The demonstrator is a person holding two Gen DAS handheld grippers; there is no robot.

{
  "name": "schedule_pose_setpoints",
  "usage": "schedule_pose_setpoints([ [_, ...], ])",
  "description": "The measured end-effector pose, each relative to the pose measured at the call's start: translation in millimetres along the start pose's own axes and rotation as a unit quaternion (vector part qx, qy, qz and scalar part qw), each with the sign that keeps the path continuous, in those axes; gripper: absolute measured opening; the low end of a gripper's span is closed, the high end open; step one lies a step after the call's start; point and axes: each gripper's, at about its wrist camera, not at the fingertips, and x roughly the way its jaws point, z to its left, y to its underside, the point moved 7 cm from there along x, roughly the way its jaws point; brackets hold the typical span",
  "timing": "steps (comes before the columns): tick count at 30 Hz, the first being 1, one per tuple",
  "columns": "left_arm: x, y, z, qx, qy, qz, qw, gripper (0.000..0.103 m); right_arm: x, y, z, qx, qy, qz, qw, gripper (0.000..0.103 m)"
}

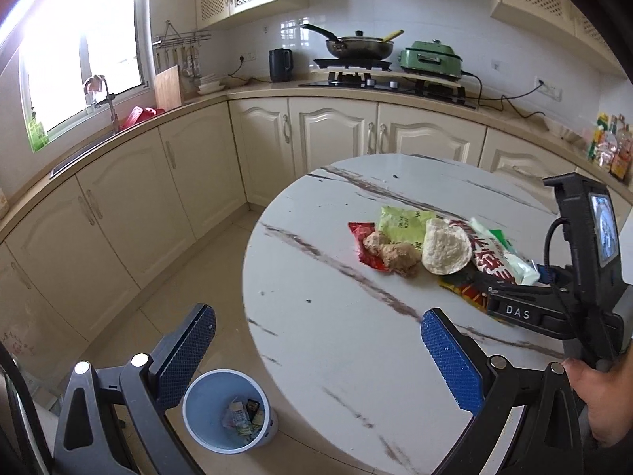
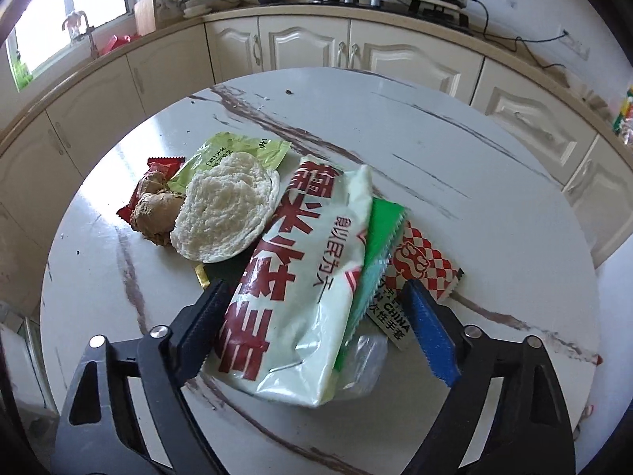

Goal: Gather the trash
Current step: 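Grasp the bread bun with the left tool while the right tool grasps the white snack bag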

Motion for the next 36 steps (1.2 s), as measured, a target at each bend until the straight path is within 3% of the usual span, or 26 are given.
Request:
schedule_pose_setpoints([
  [1,8,-4,-6,0.003,0.011,0.000,0.9999,0.102,-3,0,-5,0.002,-0.012,-0.004,1.000,0.063],
  [9,70,-28,-41,0.053,0.087,0.004,0.9948,0.102,-13,2,-53,0.031,-0.049,-0.023,0.998,0.062],
  [18,170,-53,-89,0.125,0.077,0.043,0.9881,0.099,-21,1,-87,0.058,-0.069,-0.041,0.995,0.062],
  [24,218,-53,-116,0.166,0.065,0.068,0.9816,0.082,-21,-2,-94,0.064,-0.079,-0.046,0.994,0.062],
  [25,221,-53,-119,0.171,0.064,0.068,0.9808,0.070,-21,-2,-94,0.065,-0.081,-0.048,0.993,0.062],
  [26,226,-53,-120,0.168,0.078,0.076,0.9798,0.049,-21,-2,-94,0.065,-0.083,-0.048,0.993,0.062],
  [27,230,-54,-120,0.152,0.098,0.083,0.9800,0.049,-22,-2,-93,0.066,-0.083,-0.049,0.993,0.062],
  [30,235,-55,-118,0.143,0.107,0.081,0.9805,0.047,-24,-3,-92,0.064,-0.086,-0.052,0.993,0.062],
  [36,209,-65,-106,0.105,0.147,0.053,0.9821,0.046,-44,-8,-87,0.060,-0.085,-0.070,0.992,0.062],
])
